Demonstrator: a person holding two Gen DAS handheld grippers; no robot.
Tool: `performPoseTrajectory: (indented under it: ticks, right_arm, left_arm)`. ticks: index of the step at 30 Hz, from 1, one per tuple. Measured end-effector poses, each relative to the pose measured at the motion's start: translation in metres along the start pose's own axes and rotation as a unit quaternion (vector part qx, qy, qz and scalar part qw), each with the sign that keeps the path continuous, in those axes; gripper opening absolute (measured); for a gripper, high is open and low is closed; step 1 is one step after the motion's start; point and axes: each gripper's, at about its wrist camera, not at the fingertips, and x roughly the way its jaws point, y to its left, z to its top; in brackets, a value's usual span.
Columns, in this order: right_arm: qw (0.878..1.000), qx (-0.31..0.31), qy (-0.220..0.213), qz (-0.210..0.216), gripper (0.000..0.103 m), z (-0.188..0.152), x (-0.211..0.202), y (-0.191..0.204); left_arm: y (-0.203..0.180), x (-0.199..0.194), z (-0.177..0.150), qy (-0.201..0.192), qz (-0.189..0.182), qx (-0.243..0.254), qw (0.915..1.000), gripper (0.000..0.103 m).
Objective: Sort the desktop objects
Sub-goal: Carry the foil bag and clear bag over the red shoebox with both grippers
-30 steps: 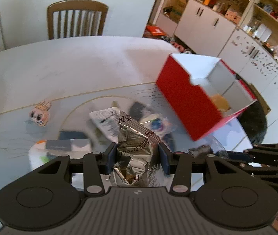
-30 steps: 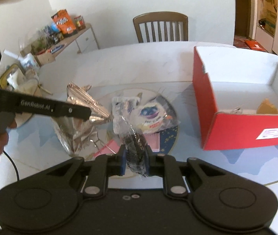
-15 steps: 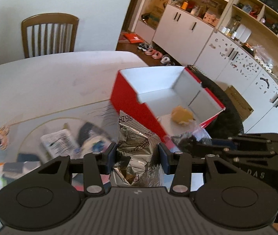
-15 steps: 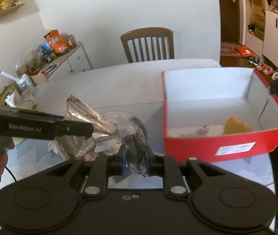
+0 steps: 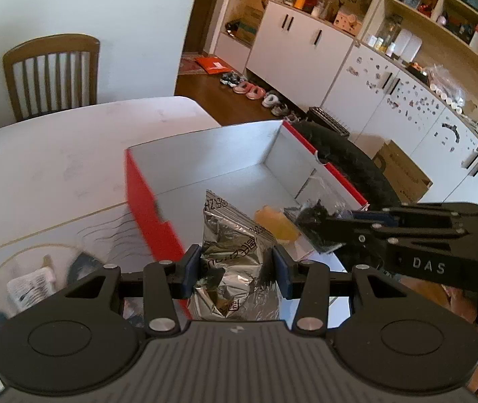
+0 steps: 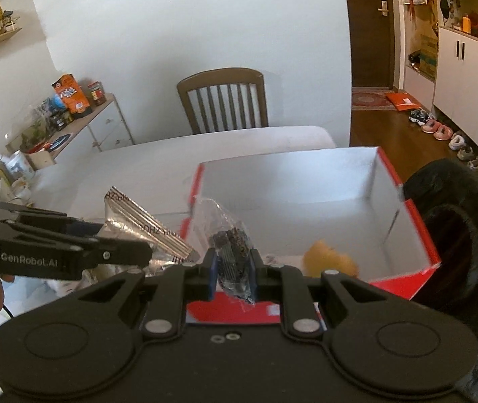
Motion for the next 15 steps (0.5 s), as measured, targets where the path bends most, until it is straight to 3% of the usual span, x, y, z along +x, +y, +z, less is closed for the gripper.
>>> performPoseTrajectory:
  ticks: [15]
  right_arm:
    - [0.999,-0.006,0.028,-0.016,0.017,0.026,0.039,-0.067]
  left_arm:
    - [-0.023,0.082,0.043,0.029,0.034,0.016,0.9989,0.044]
